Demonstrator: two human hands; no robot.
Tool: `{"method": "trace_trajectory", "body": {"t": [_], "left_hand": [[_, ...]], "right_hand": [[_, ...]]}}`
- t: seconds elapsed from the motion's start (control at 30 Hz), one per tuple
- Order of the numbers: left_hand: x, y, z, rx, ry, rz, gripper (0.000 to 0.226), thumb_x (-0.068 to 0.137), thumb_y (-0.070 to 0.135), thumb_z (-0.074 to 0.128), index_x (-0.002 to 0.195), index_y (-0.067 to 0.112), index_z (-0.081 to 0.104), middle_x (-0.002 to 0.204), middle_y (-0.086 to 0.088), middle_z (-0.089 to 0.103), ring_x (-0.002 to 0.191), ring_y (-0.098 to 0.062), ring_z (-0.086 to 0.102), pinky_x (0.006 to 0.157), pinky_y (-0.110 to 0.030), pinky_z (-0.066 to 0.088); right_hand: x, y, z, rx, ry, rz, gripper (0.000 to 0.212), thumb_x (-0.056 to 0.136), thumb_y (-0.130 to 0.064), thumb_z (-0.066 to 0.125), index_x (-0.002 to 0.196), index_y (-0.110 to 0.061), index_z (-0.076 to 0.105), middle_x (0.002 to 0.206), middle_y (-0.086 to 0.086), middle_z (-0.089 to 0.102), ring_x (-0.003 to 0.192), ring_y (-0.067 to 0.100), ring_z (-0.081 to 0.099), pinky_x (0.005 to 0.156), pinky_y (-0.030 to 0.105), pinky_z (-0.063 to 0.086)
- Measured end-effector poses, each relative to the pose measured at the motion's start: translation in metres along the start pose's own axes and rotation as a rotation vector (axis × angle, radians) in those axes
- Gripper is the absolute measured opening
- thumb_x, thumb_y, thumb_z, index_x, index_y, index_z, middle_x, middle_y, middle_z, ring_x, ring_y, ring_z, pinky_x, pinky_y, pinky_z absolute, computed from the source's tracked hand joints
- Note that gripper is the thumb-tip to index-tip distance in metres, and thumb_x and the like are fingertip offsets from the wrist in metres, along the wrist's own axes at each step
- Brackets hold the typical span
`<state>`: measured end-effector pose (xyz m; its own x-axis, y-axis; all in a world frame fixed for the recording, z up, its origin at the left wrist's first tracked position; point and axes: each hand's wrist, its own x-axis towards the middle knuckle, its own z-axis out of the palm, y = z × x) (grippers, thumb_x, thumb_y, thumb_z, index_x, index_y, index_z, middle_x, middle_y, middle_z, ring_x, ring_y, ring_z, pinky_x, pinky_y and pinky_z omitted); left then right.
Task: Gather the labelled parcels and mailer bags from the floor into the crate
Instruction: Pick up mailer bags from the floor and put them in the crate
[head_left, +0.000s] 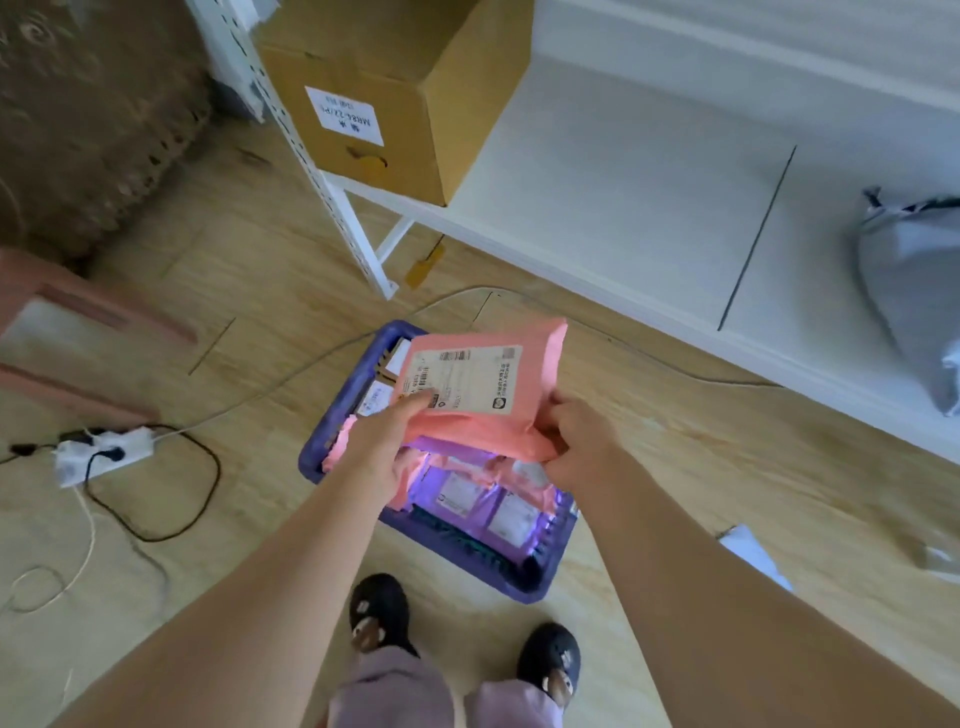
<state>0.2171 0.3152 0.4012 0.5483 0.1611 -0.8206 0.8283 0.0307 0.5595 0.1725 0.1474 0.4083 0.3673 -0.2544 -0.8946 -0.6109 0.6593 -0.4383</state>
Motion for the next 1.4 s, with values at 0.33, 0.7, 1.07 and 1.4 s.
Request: {"method": "trace_trajectory", "body": {"t": [0.33, 0.7, 1.07, 1.4], "left_hand": [[0.084, 0.072, -0.006, 0.704, -0.247, 0.366, 0.031, 0.068, 0.029, 0.075, 0.08, 0.002, 0.063, 0.076, -0.009, 0.054, 0.071, -0.017, 0.048, 0.056, -0.024, 0.034], [0.127, 0.078, 0.03, 0.899, -0.61, 0.383, 0.001, 0.051, 0.016, 0.051, 0.051, 0.016, 0.05, 0.042, 0.011, 0.038, 0.052, -0.009, 0.033, 0.048, -0.021, 0.022], [0.216, -0.061, 0.059, 0.92, -0.639, 0.382, 0.035, 0.076, -0.013, 0.047, 0.054, 0.014, 0.051, 0.042, 0.009, 0.05, 0.048, -0.004, 0.046, 0.045, -0.01, 0.031], [0.274, -0.124, 0.053, 0.968, -0.326, 0.621, 0.028, 0.076, -0.01, 0.057, 0.082, 0.017, 0.06, 0.087, 0.002, 0.055, 0.081, -0.014, 0.051, 0.065, -0.011, 0.037]], "right_hand": [[0.032, -0.005, 0.014, -0.528, 0.572, -0.192, 0.03, 0.092, -0.005, 0.04, 0.114, -0.003, 0.06, 0.116, 0.018, 0.063, 0.103, 0.035, 0.06, 0.08, 0.034, 0.047], [0.087, 0.05, 0.058, -0.641, 0.089, -0.105, 0.074, 0.075, 0.004, 0.062, 0.141, -0.019, 0.036, 0.128, 0.001, 0.054, 0.078, 0.015, 0.058, 0.057, 0.025, 0.051], [0.174, 0.152, 0.004, -0.469, 0.089, 0.051, 0.025, 0.081, -0.01, 0.068, 0.101, -0.01, 0.053, 0.081, 0.002, 0.063, 0.057, 0.008, 0.058, 0.045, 0.018, 0.044], [0.217, 0.213, -0.022, -0.434, 0.403, 0.096, 0.016, 0.084, -0.025, 0.056, 0.092, -0.011, 0.055, 0.064, 0.001, 0.062, 0.043, 0.011, 0.05, 0.042, 0.022, 0.043]]}}
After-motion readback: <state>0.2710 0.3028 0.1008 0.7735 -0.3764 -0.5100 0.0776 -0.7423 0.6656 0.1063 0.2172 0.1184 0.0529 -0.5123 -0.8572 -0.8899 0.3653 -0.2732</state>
